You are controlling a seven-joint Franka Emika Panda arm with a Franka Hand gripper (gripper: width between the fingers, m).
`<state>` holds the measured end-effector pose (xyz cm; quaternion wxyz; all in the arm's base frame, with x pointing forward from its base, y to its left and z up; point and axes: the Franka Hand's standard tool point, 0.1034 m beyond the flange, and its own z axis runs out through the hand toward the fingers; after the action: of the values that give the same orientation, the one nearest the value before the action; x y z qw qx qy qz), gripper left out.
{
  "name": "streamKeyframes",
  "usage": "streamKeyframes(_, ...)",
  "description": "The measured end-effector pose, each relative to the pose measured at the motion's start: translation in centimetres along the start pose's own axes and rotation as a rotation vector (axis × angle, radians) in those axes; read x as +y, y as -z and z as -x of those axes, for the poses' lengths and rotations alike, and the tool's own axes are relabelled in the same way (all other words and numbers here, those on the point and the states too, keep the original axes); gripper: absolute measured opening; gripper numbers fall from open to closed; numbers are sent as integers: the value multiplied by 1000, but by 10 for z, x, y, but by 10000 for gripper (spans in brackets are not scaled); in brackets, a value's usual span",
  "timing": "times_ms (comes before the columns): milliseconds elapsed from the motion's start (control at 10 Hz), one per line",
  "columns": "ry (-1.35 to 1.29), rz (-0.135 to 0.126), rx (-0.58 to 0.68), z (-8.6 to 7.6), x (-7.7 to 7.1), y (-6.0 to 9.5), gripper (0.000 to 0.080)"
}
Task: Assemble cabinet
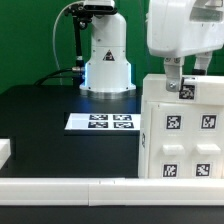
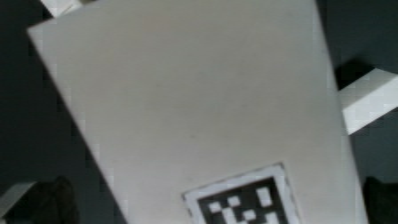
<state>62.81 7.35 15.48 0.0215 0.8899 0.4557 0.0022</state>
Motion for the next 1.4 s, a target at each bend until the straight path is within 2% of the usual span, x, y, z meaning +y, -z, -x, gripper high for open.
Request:
streamKeyframes(100, -3, 0, 0, 0, 0, 0, 675)
streamKeyframes(200, -76, -1, 1, 0, 0, 0, 675)
streamKeyframes(300, -177, -1, 1, 0, 0, 0, 546)
streamKeyframes(500, -330, -1, 1, 1, 1, 0, 548)
streamKeyframes(700, -641, 2, 5, 1, 2, 0, 548)
streamKeyframes(900, -952, 7, 16, -5, 0, 1, 548)
streamKeyframes(1400, -1300, 3, 24, -4, 2, 1, 550)
